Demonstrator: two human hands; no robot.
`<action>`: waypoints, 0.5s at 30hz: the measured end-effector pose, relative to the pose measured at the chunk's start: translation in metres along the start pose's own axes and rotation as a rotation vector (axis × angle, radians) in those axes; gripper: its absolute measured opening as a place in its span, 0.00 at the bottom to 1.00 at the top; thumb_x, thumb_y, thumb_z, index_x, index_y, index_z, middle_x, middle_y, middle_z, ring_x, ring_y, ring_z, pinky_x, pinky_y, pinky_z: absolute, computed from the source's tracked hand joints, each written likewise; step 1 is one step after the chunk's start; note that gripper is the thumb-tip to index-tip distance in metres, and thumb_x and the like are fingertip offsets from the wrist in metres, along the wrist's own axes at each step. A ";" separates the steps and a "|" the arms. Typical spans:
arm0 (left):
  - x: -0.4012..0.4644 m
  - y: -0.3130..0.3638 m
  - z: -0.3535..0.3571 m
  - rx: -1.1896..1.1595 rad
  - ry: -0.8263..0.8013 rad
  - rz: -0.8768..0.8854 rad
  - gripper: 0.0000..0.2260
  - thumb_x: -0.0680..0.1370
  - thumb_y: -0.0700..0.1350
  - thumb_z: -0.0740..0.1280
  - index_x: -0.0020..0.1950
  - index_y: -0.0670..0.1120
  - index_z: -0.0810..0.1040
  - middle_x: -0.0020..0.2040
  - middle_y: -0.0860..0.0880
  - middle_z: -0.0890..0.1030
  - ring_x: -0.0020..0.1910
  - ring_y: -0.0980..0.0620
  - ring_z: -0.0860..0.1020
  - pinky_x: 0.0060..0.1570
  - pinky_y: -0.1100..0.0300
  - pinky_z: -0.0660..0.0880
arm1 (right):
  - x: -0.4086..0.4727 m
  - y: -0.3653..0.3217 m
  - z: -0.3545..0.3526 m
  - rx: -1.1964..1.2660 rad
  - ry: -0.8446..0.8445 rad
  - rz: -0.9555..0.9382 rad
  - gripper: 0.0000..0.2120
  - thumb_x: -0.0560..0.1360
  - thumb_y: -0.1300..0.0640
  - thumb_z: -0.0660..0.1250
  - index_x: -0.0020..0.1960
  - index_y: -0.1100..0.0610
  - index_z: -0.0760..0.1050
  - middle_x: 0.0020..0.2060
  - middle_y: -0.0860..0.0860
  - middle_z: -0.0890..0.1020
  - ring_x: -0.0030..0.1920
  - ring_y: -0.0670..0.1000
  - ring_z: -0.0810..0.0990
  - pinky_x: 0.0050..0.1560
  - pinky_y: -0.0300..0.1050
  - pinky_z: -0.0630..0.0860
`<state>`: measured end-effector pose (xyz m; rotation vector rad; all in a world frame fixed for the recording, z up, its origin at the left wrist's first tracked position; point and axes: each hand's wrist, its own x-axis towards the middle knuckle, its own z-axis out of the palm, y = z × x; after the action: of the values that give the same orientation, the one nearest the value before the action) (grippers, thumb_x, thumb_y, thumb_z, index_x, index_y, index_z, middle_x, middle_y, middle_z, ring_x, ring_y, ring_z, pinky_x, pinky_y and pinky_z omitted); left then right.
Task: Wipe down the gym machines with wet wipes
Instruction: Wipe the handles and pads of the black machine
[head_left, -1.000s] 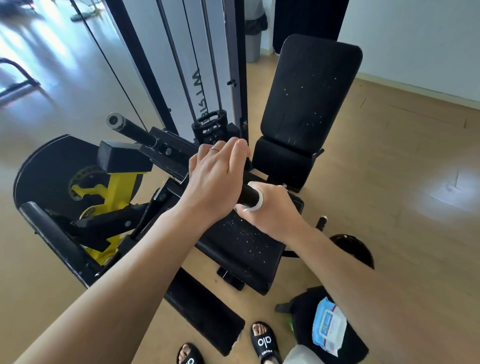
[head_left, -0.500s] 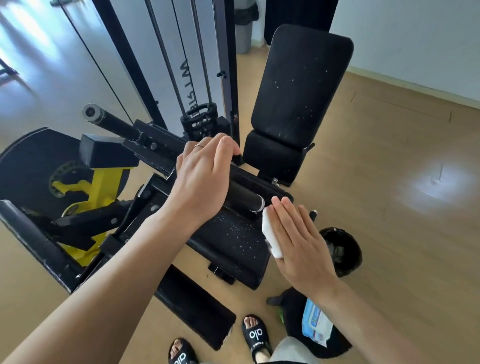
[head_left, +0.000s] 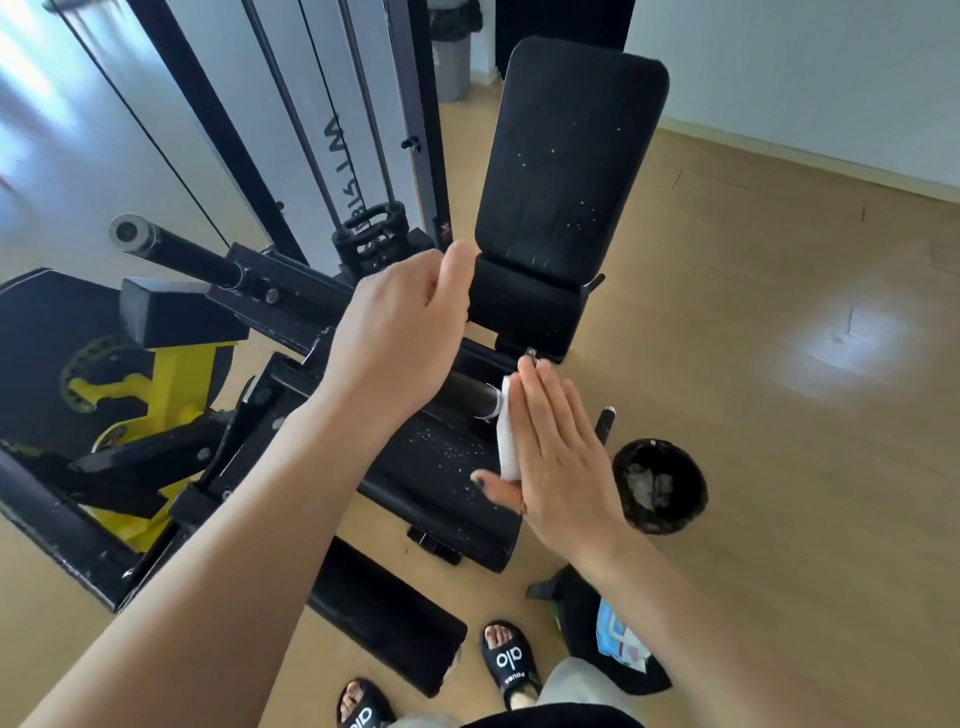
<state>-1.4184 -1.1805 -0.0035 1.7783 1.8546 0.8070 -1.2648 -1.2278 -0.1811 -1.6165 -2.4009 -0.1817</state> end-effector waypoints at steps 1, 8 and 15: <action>-0.001 -0.002 0.000 -0.011 -0.008 -0.020 0.24 0.84 0.57 0.52 0.43 0.43 0.79 0.38 0.46 0.81 0.39 0.49 0.78 0.39 0.55 0.74 | 0.010 0.006 -0.002 0.025 0.001 0.032 0.47 0.81 0.29 0.47 0.81 0.68 0.52 0.81 0.64 0.54 0.82 0.61 0.50 0.80 0.59 0.56; -0.006 -0.010 0.001 -0.013 -0.045 -0.038 0.23 0.84 0.55 0.53 0.37 0.48 0.80 0.35 0.49 0.82 0.38 0.52 0.80 0.44 0.55 0.77 | -0.003 -0.021 0.008 0.563 0.154 0.255 0.43 0.80 0.32 0.47 0.84 0.58 0.40 0.83 0.58 0.45 0.83 0.54 0.45 0.81 0.53 0.56; -0.007 -0.009 0.001 0.028 -0.025 -0.032 0.21 0.84 0.53 0.55 0.37 0.48 0.79 0.35 0.49 0.82 0.37 0.53 0.79 0.38 0.60 0.74 | 0.011 -0.050 0.024 0.700 0.340 0.514 0.39 0.83 0.34 0.45 0.84 0.56 0.41 0.83 0.54 0.44 0.83 0.53 0.47 0.77 0.60 0.64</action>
<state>-1.4237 -1.1872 -0.0106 1.7636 1.8822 0.7475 -1.3184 -1.2312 -0.1999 -1.6034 -1.4829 0.3987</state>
